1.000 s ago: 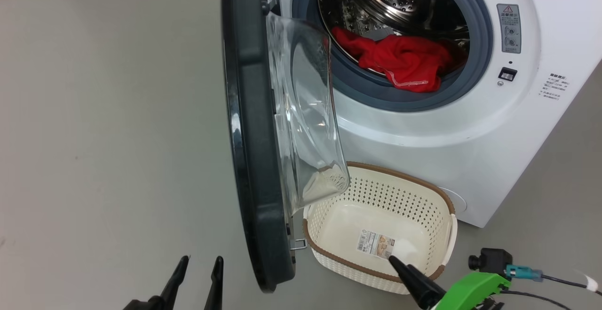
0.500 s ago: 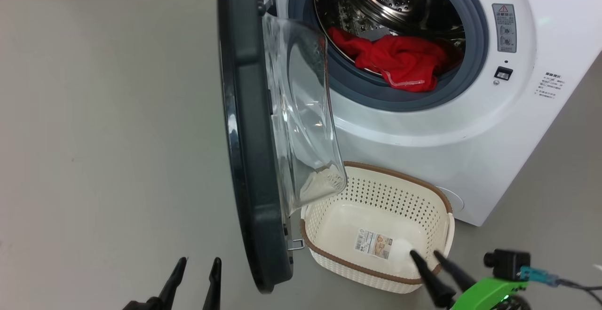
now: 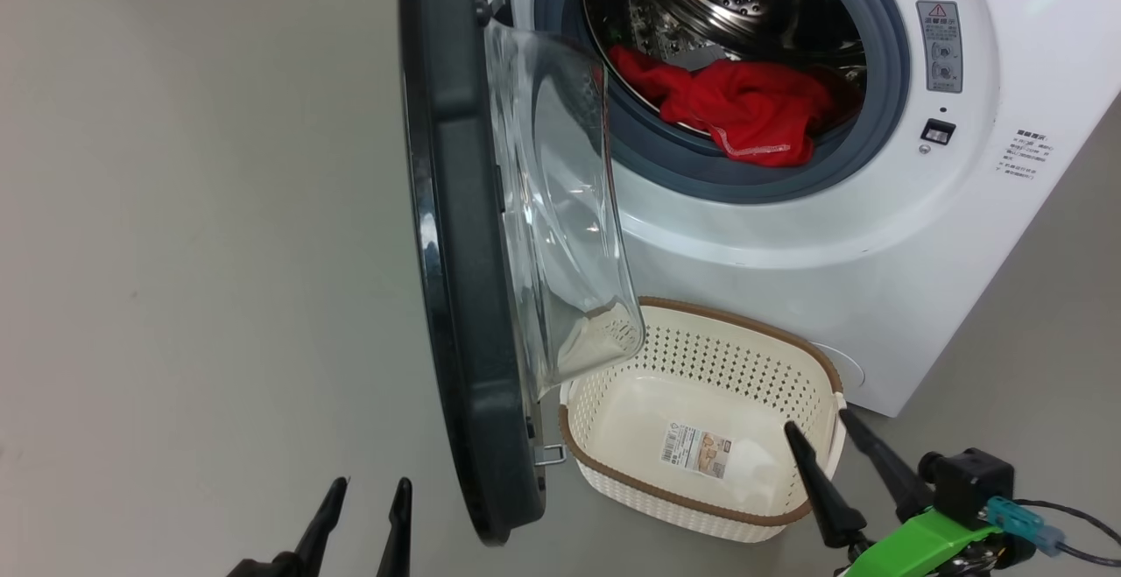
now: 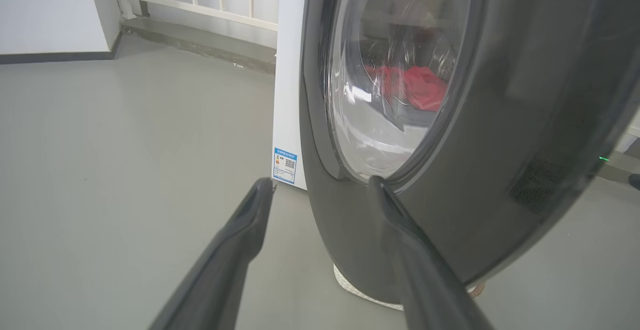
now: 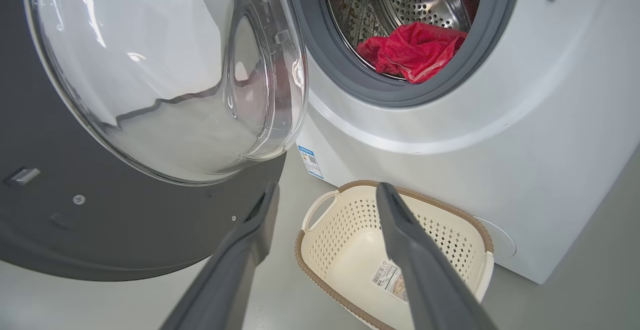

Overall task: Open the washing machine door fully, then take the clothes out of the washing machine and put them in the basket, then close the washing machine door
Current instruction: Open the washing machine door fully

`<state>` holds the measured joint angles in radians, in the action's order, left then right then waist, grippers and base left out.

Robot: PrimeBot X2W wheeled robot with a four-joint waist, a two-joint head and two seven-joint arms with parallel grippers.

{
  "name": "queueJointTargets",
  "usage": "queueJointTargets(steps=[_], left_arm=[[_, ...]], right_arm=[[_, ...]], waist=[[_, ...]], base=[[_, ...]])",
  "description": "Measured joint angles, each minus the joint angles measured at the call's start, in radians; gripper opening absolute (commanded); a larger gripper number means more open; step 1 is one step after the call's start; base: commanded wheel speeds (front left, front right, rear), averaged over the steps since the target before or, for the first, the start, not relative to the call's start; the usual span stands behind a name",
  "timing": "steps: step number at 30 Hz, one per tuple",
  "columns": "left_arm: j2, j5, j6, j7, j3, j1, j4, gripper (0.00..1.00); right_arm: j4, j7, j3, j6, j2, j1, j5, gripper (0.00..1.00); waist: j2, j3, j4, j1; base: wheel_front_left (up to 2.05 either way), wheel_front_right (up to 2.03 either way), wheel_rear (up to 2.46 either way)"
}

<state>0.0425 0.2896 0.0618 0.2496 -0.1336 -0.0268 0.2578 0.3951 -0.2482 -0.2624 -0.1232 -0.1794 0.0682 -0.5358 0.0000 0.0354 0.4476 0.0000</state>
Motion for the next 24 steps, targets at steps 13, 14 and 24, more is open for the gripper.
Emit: queueJointTargets(steps=[13,14,24], left_arm=[[0.000,-0.005,-0.009,0.000,0.001,0.000,-0.018,1.00],[0.000,-0.007,-0.009,0.000,0.001,0.000,-0.019,1.00],[0.000,-0.007,-0.009,0.000,0.003,0.000,-0.026,1.00]], right_arm=[[-0.137,-0.004,0.137,0.000,0.074,-0.106,0.170,1.00],[-0.138,-0.004,0.144,0.000,0.078,-0.111,0.170,1.00],[-0.141,-0.004,0.152,0.000,0.089,-0.111,0.177,1.00]], waist=[[0.0000,-0.001,0.001,0.0000],[0.0000,-0.001,0.001,0.0000],[0.0000,0.001,-0.006,0.0000]], base=[[0.00,0.00,0.00],[0.00,0.00,0.00],[0.00,0.00,0.00]])
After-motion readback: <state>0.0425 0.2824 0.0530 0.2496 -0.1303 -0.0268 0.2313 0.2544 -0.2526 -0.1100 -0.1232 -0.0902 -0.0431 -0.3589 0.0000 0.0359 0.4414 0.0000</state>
